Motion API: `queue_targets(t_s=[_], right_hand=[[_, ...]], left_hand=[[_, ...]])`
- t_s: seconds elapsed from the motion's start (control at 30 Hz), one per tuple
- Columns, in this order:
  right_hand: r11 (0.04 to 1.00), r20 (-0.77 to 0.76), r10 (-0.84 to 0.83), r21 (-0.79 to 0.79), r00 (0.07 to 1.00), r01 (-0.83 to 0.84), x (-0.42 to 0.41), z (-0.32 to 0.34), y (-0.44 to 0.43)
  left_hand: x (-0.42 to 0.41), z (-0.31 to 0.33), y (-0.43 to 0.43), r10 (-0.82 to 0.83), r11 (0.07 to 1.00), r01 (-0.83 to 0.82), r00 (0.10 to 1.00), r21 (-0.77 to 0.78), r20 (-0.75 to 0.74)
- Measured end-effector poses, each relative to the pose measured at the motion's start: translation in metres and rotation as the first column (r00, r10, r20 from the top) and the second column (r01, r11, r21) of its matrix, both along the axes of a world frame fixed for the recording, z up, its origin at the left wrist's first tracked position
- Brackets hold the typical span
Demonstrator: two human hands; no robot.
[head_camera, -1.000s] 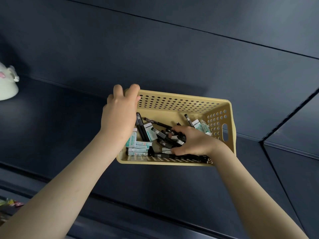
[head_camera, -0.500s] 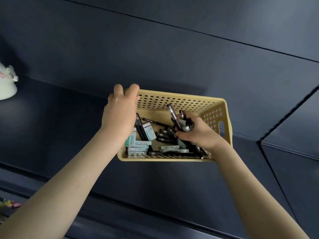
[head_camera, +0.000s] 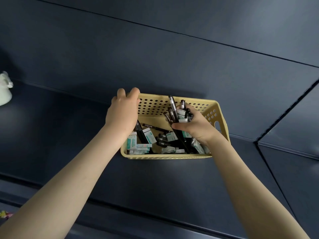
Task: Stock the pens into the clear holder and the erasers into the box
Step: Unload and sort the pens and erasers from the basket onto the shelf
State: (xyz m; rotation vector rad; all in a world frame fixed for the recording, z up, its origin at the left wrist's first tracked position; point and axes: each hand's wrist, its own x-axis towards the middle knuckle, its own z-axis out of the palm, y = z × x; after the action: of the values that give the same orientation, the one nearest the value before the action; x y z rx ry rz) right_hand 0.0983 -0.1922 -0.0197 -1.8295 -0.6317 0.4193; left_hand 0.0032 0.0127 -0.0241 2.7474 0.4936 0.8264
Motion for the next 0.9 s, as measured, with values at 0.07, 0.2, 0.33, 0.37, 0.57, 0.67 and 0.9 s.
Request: queue_targets(t_s=[0.07,0.2,0.33,0.37,0.57,0.67,0.9], right_hand=[[1.0,-0.015,0.002,0.024,1.0,-0.001,0.002,-0.002,0.004],[0.983,-0.065,-0.085,0.16,0.994,0.095,0.008,0.003,0.007],[0.937,-0.154,-0.157,0.289,0.976,0.197,0.014,0.005,0.009],[0.922,-0.186,-0.17,0.316,0.968,0.223,0.014,0.006,0.009],[0.78,-0.465,-0.131,0.497,0.876,0.38,0.016,0.013,0.007],[0.721,-0.575,-0.152,0.492,0.804,0.488,0.017,0.012,0.008],[0.571,-0.701,-0.205,0.481,0.683,0.665,0.012,0.01,0.017]], left_hand=[[0.004,-0.001,0.003,-0.003,1.0,0.003,1.0,-0.009,-0.015],[0.011,-0.002,0.008,-0.01,0.999,0.008,0.998,-0.036,-0.067],[0.02,-0.003,0.012,-0.01,0.997,0.0,0.992,-0.081,-0.127],[0.022,-0.004,0.014,-0.013,0.996,0.0,0.991,-0.093,-0.131],[0.03,-0.007,0.021,-0.038,0.988,0.014,0.987,-0.153,-0.155],[0.033,-0.007,0.022,-0.051,0.985,0.021,0.983,-0.17,-0.176],[0.036,-0.013,0.03,-0.066,0.969,-0.001,0.963,-0.246,-0.262]])
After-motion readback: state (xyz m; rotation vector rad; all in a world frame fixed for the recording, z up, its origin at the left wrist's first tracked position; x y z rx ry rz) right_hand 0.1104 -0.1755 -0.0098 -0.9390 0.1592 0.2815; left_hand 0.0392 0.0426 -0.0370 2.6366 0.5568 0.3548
